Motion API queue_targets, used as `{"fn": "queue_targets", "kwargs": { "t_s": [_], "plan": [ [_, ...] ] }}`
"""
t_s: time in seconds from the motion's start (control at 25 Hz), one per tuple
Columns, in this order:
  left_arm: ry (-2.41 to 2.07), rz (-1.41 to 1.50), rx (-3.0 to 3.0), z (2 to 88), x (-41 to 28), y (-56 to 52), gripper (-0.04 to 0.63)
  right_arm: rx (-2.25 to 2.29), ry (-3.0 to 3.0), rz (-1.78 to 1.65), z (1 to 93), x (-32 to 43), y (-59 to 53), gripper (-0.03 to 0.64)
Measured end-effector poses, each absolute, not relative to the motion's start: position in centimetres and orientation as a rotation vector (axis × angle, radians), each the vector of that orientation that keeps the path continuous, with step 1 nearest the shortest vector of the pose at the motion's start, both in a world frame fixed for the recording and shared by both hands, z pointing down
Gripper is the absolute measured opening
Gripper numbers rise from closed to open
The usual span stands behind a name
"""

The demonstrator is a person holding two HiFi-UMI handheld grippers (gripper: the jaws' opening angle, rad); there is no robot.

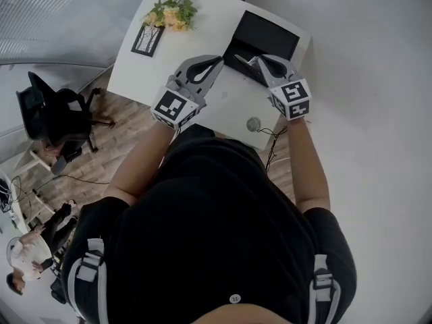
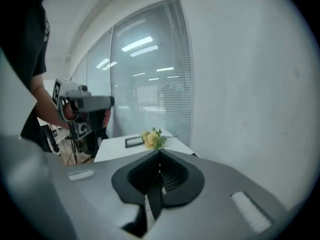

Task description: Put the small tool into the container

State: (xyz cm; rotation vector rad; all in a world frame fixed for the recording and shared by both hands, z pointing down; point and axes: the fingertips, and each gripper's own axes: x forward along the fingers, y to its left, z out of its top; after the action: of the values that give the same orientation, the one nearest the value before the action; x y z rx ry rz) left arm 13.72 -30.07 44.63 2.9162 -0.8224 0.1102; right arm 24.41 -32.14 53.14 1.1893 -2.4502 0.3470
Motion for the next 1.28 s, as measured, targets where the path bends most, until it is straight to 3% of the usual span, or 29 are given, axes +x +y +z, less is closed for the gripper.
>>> {"fn": "queue_targets", "kwargs": {
  "t_s": [0.44, 1.28],
  "plan": [
    [-0.706, 0.064, 2.978, 40.1, 14.2, -28.1, 0.008, 1.438, -2.721, 0.07, 38.7, 21.2, -26.2, 0.011],
    [-0.581, 0.039, 3.019, 37.8, 14.6, -26.8, 0.008, 1.509, -2.662, -0.027, 36.1, 19.6, -23.5, 0.011]
  ]
}}
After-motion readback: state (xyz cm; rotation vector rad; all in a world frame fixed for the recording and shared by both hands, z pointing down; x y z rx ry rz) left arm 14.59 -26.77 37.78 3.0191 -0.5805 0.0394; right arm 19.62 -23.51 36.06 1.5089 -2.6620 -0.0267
